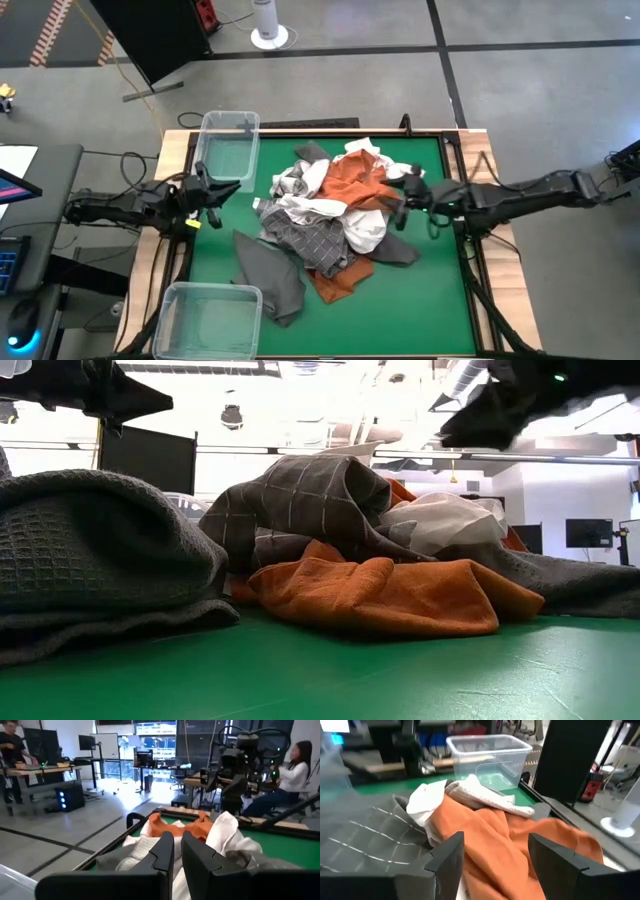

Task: Sort towels by color in basket
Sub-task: Put the white towel into the top transparent bin

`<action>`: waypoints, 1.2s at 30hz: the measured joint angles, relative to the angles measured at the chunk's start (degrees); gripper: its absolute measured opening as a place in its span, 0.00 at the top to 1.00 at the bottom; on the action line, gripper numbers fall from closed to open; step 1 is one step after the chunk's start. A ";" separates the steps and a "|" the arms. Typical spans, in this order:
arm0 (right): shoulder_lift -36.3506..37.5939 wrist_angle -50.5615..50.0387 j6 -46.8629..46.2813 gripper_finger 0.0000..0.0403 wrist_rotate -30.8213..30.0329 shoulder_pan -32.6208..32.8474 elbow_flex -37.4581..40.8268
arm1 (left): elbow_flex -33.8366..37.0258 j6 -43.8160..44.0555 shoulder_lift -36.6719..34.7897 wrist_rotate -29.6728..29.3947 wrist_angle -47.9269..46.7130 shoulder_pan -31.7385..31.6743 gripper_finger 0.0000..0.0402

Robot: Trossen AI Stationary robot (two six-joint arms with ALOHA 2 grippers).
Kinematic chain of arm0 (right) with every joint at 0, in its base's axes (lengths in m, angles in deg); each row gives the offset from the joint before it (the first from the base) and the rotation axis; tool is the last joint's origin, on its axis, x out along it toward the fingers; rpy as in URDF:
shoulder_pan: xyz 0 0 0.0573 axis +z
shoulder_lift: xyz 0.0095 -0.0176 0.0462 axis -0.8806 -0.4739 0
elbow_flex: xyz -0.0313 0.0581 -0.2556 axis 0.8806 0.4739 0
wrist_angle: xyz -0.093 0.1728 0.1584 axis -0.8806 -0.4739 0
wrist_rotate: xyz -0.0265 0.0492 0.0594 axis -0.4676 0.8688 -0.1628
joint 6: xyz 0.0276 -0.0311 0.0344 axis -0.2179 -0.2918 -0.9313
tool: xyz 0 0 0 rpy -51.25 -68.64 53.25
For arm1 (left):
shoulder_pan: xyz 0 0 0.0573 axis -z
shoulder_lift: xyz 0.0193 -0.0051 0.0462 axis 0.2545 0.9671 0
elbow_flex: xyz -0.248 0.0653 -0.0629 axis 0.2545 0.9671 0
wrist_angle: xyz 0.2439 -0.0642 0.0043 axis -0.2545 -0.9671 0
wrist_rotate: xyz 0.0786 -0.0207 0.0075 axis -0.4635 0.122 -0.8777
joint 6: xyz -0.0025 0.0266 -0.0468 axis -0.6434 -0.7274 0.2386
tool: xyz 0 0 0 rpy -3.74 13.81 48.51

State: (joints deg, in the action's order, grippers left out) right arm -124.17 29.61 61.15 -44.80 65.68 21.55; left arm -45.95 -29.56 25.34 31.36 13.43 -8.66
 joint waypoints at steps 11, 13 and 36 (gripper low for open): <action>-24.34 -4.57 7.83 0.36 5.59 0.17 -19.27 | -5.66 2.14 7.63 -4.69 -6.74 0.02 0.87; -27.35 -7.05 7.86 0.35 7.14 0.26 -22.48 | -8.13 1.83 10.42 -4.83 -7.96 0.02 0.81; -45.53 -13.76 23.82 0.42 -15.10 8.15 -32.09 | -17.53 -1.77 27.89 -4.78 -16.25 0.04 0.41</action>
State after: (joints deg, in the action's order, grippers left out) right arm -169.70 15.85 84.97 -59.90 73.83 -10.54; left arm -63.48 -31.33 53.23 26.58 -2.81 -8.61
